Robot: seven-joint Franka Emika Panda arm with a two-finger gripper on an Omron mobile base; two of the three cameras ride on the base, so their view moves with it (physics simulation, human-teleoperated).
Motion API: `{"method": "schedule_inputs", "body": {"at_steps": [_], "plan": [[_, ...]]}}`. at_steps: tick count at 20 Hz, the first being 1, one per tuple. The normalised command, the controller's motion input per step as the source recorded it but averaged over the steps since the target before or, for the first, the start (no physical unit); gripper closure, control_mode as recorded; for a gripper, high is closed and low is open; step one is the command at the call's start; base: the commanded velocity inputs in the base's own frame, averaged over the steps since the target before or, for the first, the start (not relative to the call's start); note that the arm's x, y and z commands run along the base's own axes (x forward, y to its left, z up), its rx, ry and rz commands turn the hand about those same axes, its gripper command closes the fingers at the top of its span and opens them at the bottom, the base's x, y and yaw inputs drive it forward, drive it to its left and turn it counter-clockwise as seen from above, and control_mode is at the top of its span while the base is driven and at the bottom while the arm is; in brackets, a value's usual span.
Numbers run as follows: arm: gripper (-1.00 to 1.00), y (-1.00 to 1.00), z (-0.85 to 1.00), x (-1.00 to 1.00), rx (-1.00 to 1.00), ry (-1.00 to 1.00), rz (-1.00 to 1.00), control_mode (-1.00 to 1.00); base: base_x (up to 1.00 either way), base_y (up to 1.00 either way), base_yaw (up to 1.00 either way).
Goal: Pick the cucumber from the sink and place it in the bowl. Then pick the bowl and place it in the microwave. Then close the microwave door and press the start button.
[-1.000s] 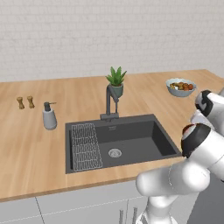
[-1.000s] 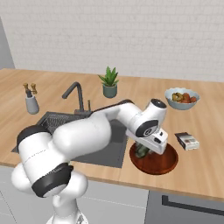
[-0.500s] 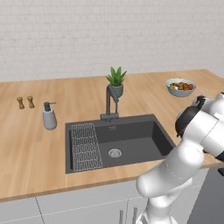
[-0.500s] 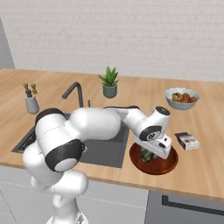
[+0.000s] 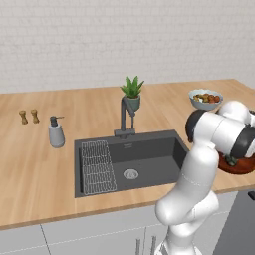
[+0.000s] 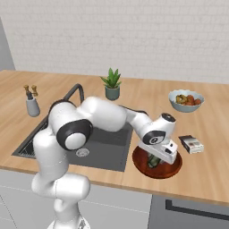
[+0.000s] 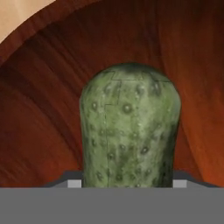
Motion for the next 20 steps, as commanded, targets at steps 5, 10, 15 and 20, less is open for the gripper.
{"method": "schedule_inputs", "body": {"at_steps": [5, 10, 15, 20], "plan": [[-1.0, 0.0, -0.07, 0.06, 0.0, 0.0, 0.0, -1.0, 0.0, 0.0, 0.0], [-1.0, 0.03, 0.49, -0.22, 0.0, 0.0, 0.0, -1.0, 0.0, 0.0, 0.0], [-1.0, 0.59, 0.39, 0.03, -0.04, 0.07, 0.0, -1.0, 0.0, 0.0, 0.0], [-1.0, 0.98, 0.0, 0.21, -0.15, 0.19, 0.0, -1.0, 0.0, 0.0, 0.0]]}}
